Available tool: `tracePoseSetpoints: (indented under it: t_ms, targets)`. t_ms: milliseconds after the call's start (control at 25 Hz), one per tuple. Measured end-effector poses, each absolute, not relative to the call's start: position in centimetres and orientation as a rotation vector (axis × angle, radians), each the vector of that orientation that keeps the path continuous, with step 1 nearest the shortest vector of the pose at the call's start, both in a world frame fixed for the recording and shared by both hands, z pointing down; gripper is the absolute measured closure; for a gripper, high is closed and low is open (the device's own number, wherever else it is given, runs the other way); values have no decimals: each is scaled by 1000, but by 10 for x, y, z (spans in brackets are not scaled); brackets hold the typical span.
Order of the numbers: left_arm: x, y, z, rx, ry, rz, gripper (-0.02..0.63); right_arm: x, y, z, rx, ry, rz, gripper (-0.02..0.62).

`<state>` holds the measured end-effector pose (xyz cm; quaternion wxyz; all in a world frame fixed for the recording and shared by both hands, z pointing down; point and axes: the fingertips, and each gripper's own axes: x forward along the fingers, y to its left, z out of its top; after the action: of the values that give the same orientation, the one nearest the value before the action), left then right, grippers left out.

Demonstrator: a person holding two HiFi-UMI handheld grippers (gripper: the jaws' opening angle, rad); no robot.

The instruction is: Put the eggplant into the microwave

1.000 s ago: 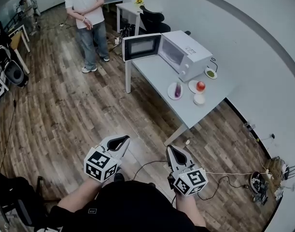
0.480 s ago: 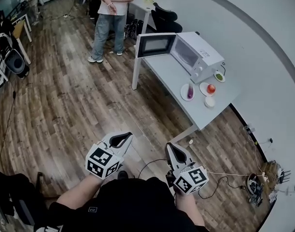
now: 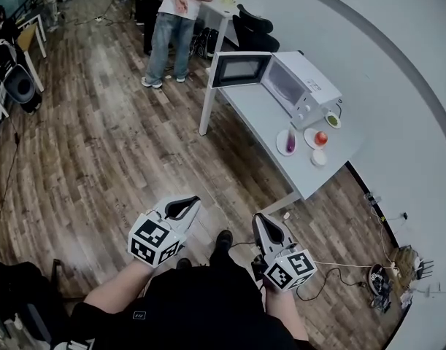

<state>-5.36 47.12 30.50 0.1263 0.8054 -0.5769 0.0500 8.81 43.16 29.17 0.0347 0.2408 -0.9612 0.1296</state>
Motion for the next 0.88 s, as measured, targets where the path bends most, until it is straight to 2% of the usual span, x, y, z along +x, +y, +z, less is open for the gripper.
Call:
tracePoseSetpoints:
  t_ms: [400, 880]
  targets:
    - [-50, 428, 312, 2359, -1658, 210, 588, 86, 386, 307, 773, -2939, 415, 578]
    - [-32, 306, 316, 2357, -1623, 287, 586, 102, 269, 321, 799, -2912, 396, 578]
